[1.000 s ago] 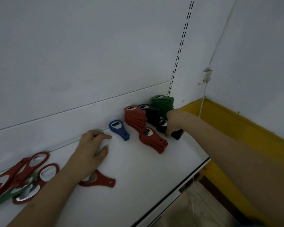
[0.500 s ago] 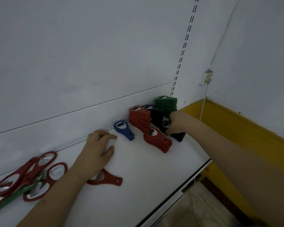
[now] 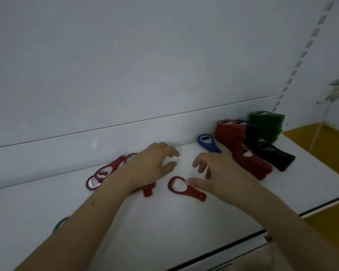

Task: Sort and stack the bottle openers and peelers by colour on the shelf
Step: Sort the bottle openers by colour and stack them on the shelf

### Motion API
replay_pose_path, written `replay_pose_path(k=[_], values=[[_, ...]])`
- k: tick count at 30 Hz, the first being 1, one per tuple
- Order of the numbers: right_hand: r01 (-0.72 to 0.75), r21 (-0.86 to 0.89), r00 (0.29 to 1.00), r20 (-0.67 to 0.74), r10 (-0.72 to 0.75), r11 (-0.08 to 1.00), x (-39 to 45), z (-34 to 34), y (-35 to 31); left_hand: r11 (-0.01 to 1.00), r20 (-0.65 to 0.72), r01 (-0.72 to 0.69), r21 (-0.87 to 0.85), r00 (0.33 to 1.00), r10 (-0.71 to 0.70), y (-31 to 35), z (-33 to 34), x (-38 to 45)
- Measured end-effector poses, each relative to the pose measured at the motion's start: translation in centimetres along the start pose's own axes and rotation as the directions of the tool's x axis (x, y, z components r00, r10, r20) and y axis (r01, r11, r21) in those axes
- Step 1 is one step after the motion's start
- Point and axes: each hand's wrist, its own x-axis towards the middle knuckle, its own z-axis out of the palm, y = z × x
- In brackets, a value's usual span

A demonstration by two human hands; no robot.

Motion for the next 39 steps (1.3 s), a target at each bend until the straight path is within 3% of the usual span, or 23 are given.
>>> replay_pose_path(k=[5,9,12,15,18,22,25,28,31,33,36,39], values=[[-0.006,0.081,1.000,0.014,0.005,0.997,1.2,4.9,-0.3,0.973,-0.119,0.231,0.018,0.967,-0.227,-3.8,-2.5,-8.0],[0.020,0.125,0.991,0.131,-0.037,0.992,1.8,5.3,-1.7,0.939,-0.166,0.343,0.017,0.927,-0.336,-5.8,-2.2,-10.7],[0.075,0.070,0.988,0.131,-0.083,0.995,2.2,5.4,-2.7,0.957,-0.097,0.286,0.055,0.955,-0.280,-5.7,-1.8,-10.5],[0.105,0.076,0.993,0.041,-0.108,0.992,2.6,5.4,-3.1,0.966,-0.043,0.250,0.066,0.968,-0.248,-5.9,-1.0,-10.6],[0.124,0.215,0.992,-0.037,-0.119,0.969,2.8,4.9,-3.9,0.979,-0.145,0.199,0.052,0.971,-0.190,-6.3,-0.8,-10.7],[0.056,0.562,0.998,-0.023,-0.052,0.825,3.5,4.0,-5.8,0.992,-0.294,0.046,0.114,0.956,-0.010,-6.0,-0.8,-10.2],[0.004,0.628,0.999,-0.036,0.024,0.778,4.9,3.4,-6.5,0.992,-0.387,0.000,0.124,0.921,0.048,-5.4,-0.7,-9.8],[-0.036,0.667,0.996,-0.040,0.084,0.744,6.4,3.1,-6.9,0.999,-0.463,0.004,-0.046,0.886,-0.025,-4.6,-0.7,-9.8],[0.000,0.812,0.998,-0.037,0.052,0.583,7.1,3.4,-7.0,0.956,-0.540,0.005,-0.293,0.824,-0.170,-3.9,-1.2,-9.6],[0.040,0.862,0.996,-0.076,0.051,0.505,7.1,3.9,-7.0,0.886,-0.519,0.020,-0.464,0.804,-0.290,-3.7,-1.5,-9.5],[0.105,0.880,0.992,-0.127,0.015,0.464,7.0,4.9,-6.7,0.719,-0.436,0.027,-0.694,0.780,-0.450,-3.5,-1.8,-9.3],[0.184,0.824,0.983,-0.164,-0.085,0.535,6.8,5.6,-6.5,0.681,-0.418,0.082,-0.727,0.734,-0.535,-3.4,-2.0,-9.3]])
